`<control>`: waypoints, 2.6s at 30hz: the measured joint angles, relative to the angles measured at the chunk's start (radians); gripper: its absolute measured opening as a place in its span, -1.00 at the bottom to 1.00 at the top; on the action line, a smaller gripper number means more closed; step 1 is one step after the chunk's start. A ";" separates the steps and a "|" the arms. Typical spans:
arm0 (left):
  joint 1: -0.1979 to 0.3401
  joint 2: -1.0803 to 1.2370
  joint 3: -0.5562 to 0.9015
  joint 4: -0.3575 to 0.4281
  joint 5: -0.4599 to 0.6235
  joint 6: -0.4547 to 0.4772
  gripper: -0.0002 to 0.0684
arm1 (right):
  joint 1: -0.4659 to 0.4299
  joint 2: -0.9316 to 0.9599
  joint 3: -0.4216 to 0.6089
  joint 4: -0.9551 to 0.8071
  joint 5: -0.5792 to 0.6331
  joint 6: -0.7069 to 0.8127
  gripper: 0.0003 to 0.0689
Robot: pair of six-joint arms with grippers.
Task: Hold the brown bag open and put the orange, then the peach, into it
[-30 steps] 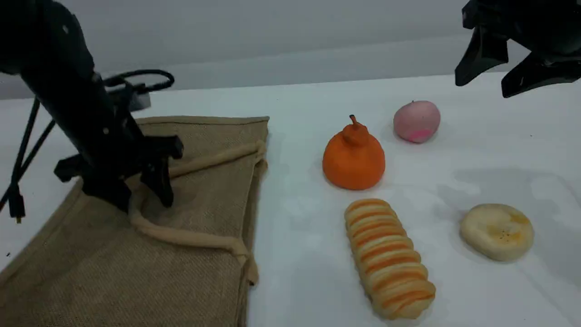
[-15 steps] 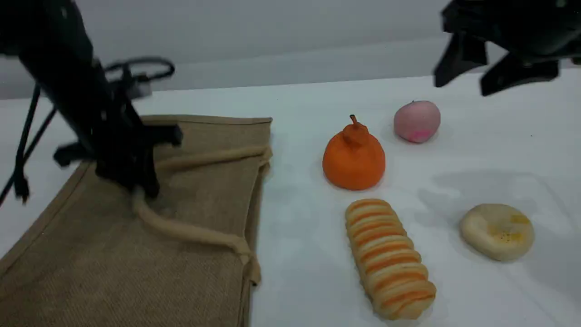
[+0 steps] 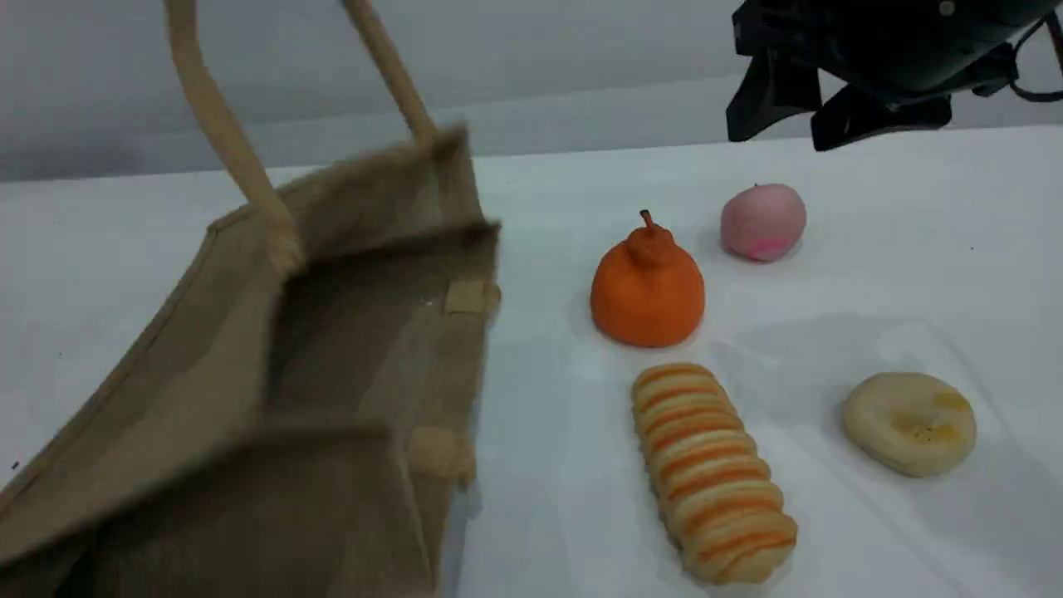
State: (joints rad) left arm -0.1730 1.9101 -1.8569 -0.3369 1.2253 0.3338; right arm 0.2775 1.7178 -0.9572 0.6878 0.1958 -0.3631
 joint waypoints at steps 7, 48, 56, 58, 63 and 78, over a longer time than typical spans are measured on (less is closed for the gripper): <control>0.000 -0.100 -0.072 -0.099 0.002 0.118 -0.77 | 0.009 0.011 0.000 -0.002 -0.059 -0.056 0.24; 0.001 -0.196 -0.070 -0.060 -0.004 0.047 -0.78 | 0.134 0.408 -0.199 -0.010 -0.241 -0.114 0.24; 0.001 -0.196 -0.070 -0.060 -0.004 0.047 -0.78 | 0.134 0.506 -0.249 -0.010 -0.247 -0.114 0.20; 0.001 -0.196 -0.070 -0.060 -0.004 0.047 -0.78 | 0.134 0.514 -0.249 -0.010 -0.255 -0.116 0.05; 0.001 -0.196 -0.070 -0.060 -0.004 0.047 -0.78 | 0.131 0.511 -0.249 -0.010 -0.206 -0.119 -0.77; 0.001 -0.196 -0.070 -0.067 -0.005 0.058 -0.78 | -0.111 0.152 -0.245 -0.134 0.167 -0.134 -0.93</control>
State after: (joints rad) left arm -0.1722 1.7139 -1.9271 -0.4036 1.2201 0.3914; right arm 0.1662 1.8696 -1.2026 0.5537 0.3630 -0.4971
